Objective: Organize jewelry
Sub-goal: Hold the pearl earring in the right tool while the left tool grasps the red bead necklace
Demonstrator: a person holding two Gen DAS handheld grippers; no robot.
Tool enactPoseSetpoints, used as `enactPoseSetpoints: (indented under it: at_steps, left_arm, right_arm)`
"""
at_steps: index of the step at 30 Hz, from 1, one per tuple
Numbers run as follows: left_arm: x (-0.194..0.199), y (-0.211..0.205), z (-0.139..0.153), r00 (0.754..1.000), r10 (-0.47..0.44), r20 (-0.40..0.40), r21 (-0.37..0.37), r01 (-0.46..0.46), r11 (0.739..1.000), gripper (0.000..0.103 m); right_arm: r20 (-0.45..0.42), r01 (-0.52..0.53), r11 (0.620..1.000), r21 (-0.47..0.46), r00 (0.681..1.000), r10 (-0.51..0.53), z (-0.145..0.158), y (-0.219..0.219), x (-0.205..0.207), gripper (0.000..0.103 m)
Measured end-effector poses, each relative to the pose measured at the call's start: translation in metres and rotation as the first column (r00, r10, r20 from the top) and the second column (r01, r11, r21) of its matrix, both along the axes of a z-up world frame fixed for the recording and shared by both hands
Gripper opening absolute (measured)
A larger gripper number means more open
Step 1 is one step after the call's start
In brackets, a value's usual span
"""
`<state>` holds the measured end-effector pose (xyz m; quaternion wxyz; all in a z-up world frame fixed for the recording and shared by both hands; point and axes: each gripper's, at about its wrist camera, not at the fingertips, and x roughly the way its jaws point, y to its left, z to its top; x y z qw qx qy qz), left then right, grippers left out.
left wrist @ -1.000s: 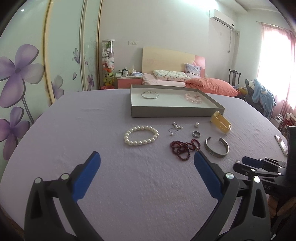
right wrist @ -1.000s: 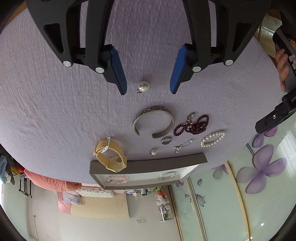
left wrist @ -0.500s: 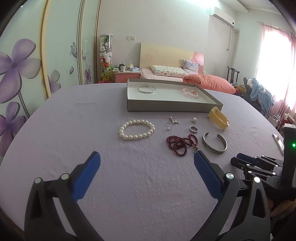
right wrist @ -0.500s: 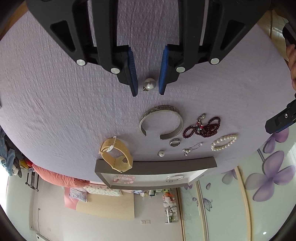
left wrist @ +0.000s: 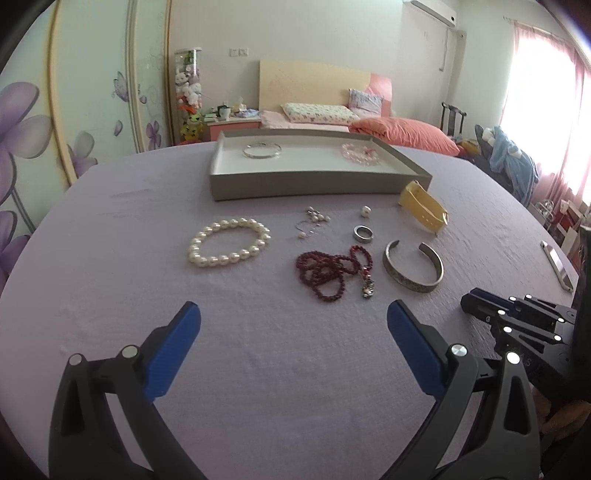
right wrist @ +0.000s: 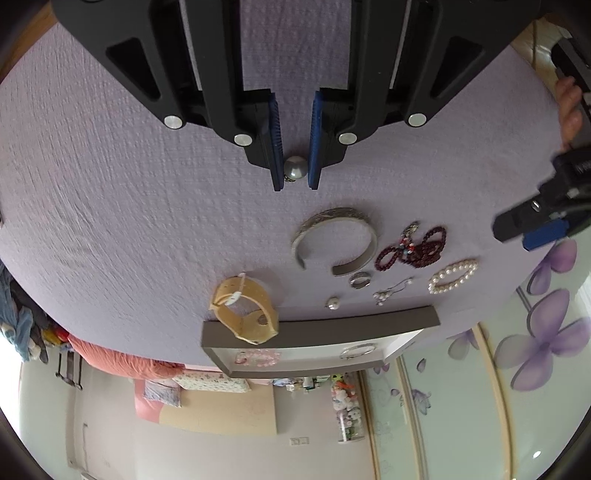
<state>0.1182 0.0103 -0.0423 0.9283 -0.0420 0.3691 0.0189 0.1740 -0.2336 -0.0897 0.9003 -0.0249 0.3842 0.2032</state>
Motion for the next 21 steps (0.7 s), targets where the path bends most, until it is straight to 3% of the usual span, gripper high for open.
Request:
enactPoseSetpoints:
  at_steps: [4,10,13,21]
  left_arm:
    - [0.022,-0.019,-0.006,0.999,-0.022,-0.041,-0.005,0.022,1.0,0.101]
    - [0.053,-0.037,-0.02,0.994,-0.004,-0.112,0.046,0.01,0.999,0.1]
    - [0.064,-0.038,-0.028,0.985,0.008,-0.172,0.018,-0.005,1.0,0.088]
    - [0.079,-0.038,-0.027,0.982,0.068,-0.178,0.061,-0.058,0.996,0.08]
  right_arm:
    - [-0.007,0.025,1.0,0.017,1.0,-0.025,0.002,-0.012,0.006,0.014]
    - [-0.009,0.04,0.998,0.041,0.999,-0.039,0.006,-0.023,0.01,0.014]
    - [-0.007,0.04,0.998,0.051,0.999,-0.039,0.008,-0.026,0.012,0.014]
    - [-0.002,0.026,0.997,0.078,1.0,-0.026,0.015,-0.03,0.014,0.014]
